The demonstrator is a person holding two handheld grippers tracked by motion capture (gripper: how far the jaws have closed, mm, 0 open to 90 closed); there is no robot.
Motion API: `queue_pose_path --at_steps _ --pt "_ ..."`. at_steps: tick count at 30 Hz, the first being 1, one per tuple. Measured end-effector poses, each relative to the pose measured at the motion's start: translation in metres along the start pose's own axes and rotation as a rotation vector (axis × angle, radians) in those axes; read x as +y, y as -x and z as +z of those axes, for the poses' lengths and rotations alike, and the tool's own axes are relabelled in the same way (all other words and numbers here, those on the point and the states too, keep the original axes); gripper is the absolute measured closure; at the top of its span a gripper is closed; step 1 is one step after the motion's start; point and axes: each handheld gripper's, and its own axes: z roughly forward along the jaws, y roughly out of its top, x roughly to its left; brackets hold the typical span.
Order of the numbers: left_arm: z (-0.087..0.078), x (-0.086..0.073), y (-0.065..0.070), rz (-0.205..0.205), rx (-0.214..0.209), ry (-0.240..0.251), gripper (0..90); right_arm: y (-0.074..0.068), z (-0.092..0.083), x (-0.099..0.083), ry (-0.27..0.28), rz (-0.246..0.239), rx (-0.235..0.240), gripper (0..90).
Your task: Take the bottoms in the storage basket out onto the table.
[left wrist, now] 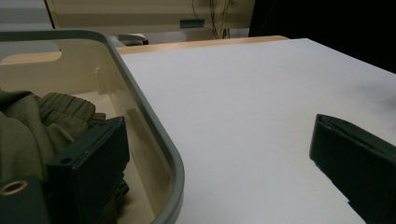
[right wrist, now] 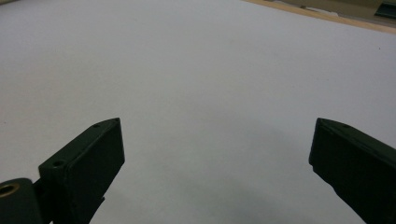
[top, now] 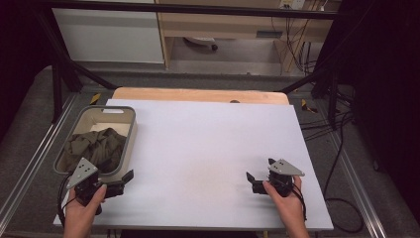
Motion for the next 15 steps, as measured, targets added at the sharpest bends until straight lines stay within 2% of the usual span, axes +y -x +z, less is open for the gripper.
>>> queue_pose_path --at_steps 2,4,6,9,11,13,14,15 --pt "0.000 -0.001 -0.001 -0.030 -0.013 -0.013 4.8 0.000 0.000 -0.001 -0.009 -0.001 -0.004 4.4" --pt "-0.002 -0.002 -0.002 -0.042 -0.018 -0.002 5.0 0.000 0.000 -0.001 -0.013 -0.004 0.002 4.3" --pt "-0.004 -0.001 -0.002 -0.017 0.015 0.010 5.3 -0.001 0.000 -0.001 -0.019 -0.006 0.000 4.4" --pt "-0.006 0.000 -0.003 -0.014 0.022 0.019 5.3 -0.001 0.000 0.000 -0.028 -0.003 0.000 4.4" --pt "-0.008 0.002 -0.004 0.003 0.038 0.023 5.3 -0.002 0.000 0.000 -0.027 -0.007 0.004 4.3" --pt "-0.010 0.007 -0.004 0.016 0.049 0.029 5.3 -0.003 0.000 -0.001 -0.030 -0.015 0.006 4.4" --pt "-0.013 0.015 -0.005 0.027 0.056 0.049 5.3 -0.004 0.000 0.000 -0.032 -0.017 0.008 4.3" --pt "-0.013 0.015 -0.005 0.027 0.056 0.049 5.3 -0.004 0.000 0.000 -0.032 -0.017 0.008 4.3"
